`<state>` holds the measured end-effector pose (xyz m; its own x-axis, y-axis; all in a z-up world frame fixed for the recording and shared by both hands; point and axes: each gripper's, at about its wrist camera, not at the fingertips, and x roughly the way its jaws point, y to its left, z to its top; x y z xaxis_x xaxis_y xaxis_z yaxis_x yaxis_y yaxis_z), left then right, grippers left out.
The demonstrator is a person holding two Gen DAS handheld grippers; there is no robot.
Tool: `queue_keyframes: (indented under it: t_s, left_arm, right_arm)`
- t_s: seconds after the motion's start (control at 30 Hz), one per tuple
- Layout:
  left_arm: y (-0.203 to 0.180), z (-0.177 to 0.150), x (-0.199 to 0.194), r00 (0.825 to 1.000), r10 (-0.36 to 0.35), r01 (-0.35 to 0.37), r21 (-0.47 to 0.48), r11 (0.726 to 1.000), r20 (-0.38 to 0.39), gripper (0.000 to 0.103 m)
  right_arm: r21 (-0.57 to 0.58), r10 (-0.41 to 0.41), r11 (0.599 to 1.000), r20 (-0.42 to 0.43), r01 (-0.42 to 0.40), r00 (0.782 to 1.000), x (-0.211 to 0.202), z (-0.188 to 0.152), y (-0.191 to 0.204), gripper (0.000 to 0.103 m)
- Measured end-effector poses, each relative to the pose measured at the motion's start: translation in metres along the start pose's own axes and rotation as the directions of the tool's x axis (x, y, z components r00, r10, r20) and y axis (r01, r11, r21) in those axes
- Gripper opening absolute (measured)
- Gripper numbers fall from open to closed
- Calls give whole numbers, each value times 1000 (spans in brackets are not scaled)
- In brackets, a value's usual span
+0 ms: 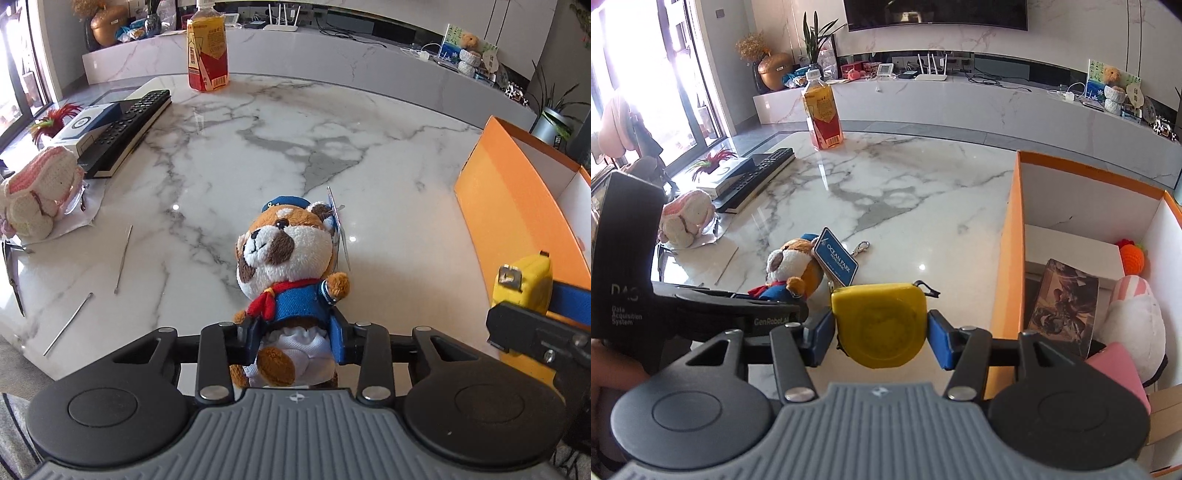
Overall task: Organize objects
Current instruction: 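Carry the plush bear and tape measure over the orange box with both tools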
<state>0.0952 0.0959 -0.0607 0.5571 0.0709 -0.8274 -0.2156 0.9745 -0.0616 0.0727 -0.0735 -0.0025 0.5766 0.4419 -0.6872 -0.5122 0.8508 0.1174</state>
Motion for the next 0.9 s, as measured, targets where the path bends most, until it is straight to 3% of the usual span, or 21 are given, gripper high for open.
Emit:
queue_keyframes:
  t_s: [0.37,0.43,0.53,0.9]
  left_arm:
    - [-9,-5,-22,999,-14,13,23,1000,48,42]
    - [-9,-3,-31,997,-6,7,-24,1000,71,42]
    - [-17,0,-47,992,-4,7,-21,1000,128,42]
    - [-62,19,-69,982,-103,95,54,994,158,42]
  right_arm:
    - [-6,16,1000,15,-16,1000,-12,-1,1,56]
    - [2,14,1000,26,-14,1000,-18,-1,-3,56]
    - [25,11,1000,45,-12,999,-27,0,-12,56]
    - [117,-32,993,100,20,994,-59,6,-63,56]
